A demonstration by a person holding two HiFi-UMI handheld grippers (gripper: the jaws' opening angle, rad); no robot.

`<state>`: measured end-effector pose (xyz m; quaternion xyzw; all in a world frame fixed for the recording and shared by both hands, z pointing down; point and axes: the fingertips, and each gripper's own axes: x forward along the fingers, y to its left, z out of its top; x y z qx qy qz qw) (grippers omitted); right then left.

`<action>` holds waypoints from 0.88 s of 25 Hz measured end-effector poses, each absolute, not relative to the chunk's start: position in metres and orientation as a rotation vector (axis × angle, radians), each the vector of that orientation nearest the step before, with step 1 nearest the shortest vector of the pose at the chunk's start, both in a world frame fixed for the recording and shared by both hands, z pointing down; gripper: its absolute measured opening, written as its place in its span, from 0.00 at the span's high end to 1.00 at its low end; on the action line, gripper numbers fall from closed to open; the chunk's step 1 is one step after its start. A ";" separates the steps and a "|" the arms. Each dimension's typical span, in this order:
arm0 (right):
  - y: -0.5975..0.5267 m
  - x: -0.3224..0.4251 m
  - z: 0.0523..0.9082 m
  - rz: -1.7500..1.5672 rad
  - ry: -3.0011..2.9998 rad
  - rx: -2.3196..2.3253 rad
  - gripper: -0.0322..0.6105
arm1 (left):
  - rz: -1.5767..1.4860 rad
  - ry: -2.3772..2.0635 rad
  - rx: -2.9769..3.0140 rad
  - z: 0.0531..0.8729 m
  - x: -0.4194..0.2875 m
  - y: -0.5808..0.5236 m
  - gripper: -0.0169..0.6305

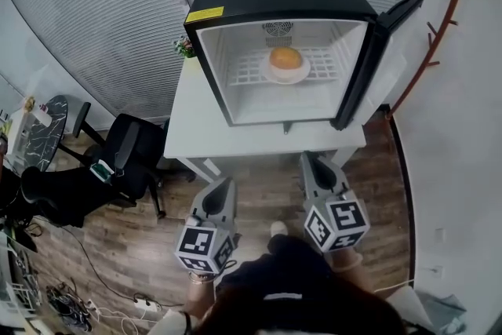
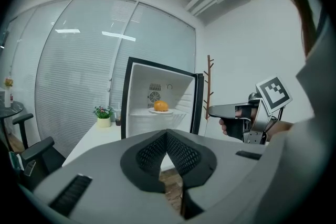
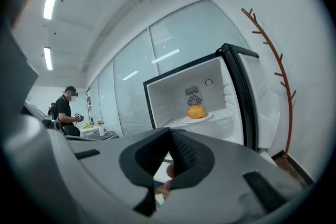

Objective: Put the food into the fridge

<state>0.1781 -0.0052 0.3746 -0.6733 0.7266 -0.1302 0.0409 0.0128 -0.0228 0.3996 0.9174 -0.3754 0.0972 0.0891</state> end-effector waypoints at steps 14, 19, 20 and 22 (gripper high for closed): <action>0.066 0.155 0.372 -0.328 2.225 -2.099 0.96 | 0.242 -1.120 2.725 0.404 -0.014 0.051 0.97; 0.085 0.148 0.372 -0.307 2.220 -2.094 0.96 | 0.238 -1.115 2.718 0.407 -0.019 0.075 0.97; 0.090 0.147 0.373 -0.304 2.218 -2.099 0.96 | 0.249 -1.107 2.711 0.410 -0.021 0.081 0.97; 0.100 0.142 0.373 -0.301 2.217 -2.117 0.96 | 0.257 -1.104 2.701 0.412 -0.026 0.091 0.97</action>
